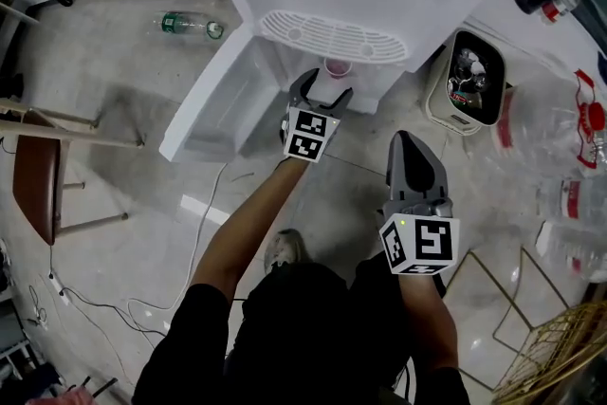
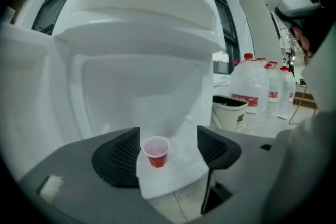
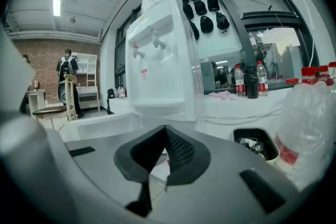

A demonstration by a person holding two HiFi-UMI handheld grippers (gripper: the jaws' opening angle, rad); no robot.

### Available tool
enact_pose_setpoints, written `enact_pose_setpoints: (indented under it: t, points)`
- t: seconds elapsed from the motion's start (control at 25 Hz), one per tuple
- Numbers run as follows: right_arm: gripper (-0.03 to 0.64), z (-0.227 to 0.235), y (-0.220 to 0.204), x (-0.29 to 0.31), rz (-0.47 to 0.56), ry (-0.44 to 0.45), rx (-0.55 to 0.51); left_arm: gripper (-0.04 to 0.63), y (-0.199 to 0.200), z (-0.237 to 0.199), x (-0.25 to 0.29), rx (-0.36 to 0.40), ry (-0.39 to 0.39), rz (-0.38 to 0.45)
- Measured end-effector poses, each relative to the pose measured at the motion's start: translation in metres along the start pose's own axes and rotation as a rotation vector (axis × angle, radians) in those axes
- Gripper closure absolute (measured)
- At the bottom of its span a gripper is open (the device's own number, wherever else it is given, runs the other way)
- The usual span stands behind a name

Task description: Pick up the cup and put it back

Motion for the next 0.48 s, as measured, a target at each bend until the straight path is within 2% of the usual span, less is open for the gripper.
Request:
enact_pose_setpoints:
  t: [0.2,0.48]
  points:
    - [0.621,0.005,-0.010,0.016,-0.040,-0.010,0.039,0.273,-0.021,-0.008,0.026,-0.028,0.013,-0.039]
    - [0.621,0.002,-0.017,0.033,-0.067,-0.022,-0.007,0.267,-0.051,-0.011,0.055,-0.064,0.007,-0.086]
Point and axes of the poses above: the fingertips, and each gripper's own axes: x forward along the fingers, z to its right, y out of its top, the point moved 9 cm from there along -x, backward along the fingers, and after that the axes turned 2 degrees about z, right-handed, at the moved point
